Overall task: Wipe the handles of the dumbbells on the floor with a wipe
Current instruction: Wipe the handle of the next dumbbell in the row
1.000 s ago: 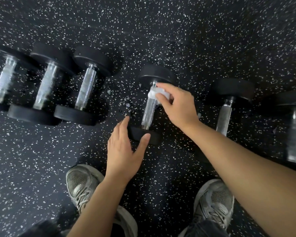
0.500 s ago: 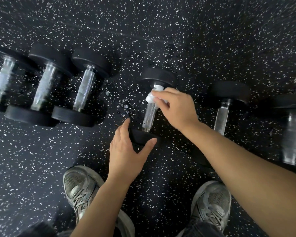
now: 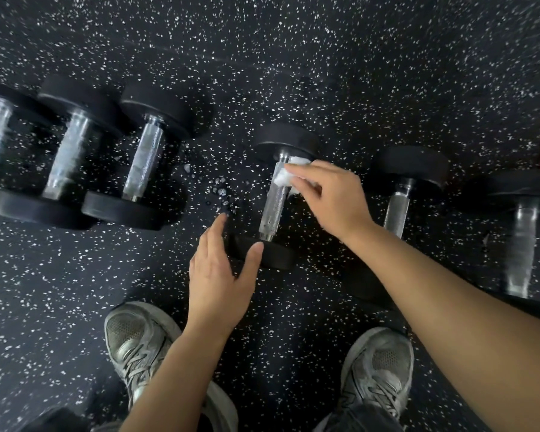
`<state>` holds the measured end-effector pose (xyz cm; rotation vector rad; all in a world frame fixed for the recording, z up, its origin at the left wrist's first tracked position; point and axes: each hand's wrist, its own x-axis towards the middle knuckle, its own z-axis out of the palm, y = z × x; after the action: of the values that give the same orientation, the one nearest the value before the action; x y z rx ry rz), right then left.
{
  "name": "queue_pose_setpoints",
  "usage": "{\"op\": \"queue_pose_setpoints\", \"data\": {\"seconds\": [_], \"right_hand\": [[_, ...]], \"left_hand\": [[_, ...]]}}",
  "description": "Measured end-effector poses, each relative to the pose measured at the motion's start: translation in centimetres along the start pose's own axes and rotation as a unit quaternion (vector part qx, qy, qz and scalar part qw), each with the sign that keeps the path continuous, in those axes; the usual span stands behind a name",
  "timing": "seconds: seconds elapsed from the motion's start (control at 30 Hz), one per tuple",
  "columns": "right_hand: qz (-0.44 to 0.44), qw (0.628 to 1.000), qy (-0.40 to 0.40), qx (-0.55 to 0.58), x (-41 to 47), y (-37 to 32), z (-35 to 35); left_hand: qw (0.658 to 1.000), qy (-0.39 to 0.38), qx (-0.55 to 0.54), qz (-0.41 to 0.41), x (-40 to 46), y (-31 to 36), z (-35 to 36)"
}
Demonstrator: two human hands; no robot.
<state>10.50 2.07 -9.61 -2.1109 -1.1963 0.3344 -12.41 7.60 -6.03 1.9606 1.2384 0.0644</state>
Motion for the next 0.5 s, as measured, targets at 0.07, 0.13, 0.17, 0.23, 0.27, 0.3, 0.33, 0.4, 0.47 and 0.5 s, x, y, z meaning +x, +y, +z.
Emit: {"op": "queue_pose_setpoints", "data": {"seconds": [0.07, 0.13, 0.17, 0.23, 0.27, 0.3, 0.33, 0.4, 0.47, 0.5], "right_hand": [[-0.010, 0.999, -0.041, -0.001, -0.6, 0.2, -0.3], [-0.049, 0.992, -0.117, 0.003, -1.7, 0.0, -0.9], [-0.069, 0.985, -0.161, 0.000, -2.2, -0.1, -1.2], [-0.111, 0.970, -0.217, -0.021, -2.5, -0.5, -1.8], [-0.128, 0.968, -0.216, -0.030, -2.3, -0.7, -2.0], [-0.132, 0.972, -0.191, -0.031, -1.9, -0.8, -2.1], [-0.121, 0.981, -0.146, -0.025, -1.4, -0.9, -2.0], [-0.069, 0.996, -0.042, -0.024, -0.4, -0.8, -1.7], [-0.030, 0.998, -0.002, -0.059, -0.1, -0.5, -1.2], [-0.031, 0.997, -0.016, -0.070, -0.4, -0.4, -1.0]], "left_hand": [[1.000, 0.003, -0.003, -0.004, 0.1, 0.1, 0.1], [1.000, 0.001, -0.006, -0.001, 0.2, 0.2, 0.2], [1.000, -0.001, -0.006, 0.001, 0.2, 0.3, 0.3], [1.000, -0.006, -0.003, 0.004, 0.3, 0.6, 0.5], [1.000, -0.010, 0.001, 0.008, 0.3, 0.8, 0.5], [1.000, -0.016, 0.009, 0.015, 0.4, 1.0, 0.5], [0.999, -0.022, 0.018, 0.024, 0.4, 1.1, 0.5], [0.998, -0.028, 0.037, 0.042, 0.5, 1.2, 0.5], [0.998, -0.026, 0.039, 0.049, 0.3, 1.0, 0.6], [0.998, -0.025, 0.034, 0.047, 0.3, 0.8, 0.6]]}}
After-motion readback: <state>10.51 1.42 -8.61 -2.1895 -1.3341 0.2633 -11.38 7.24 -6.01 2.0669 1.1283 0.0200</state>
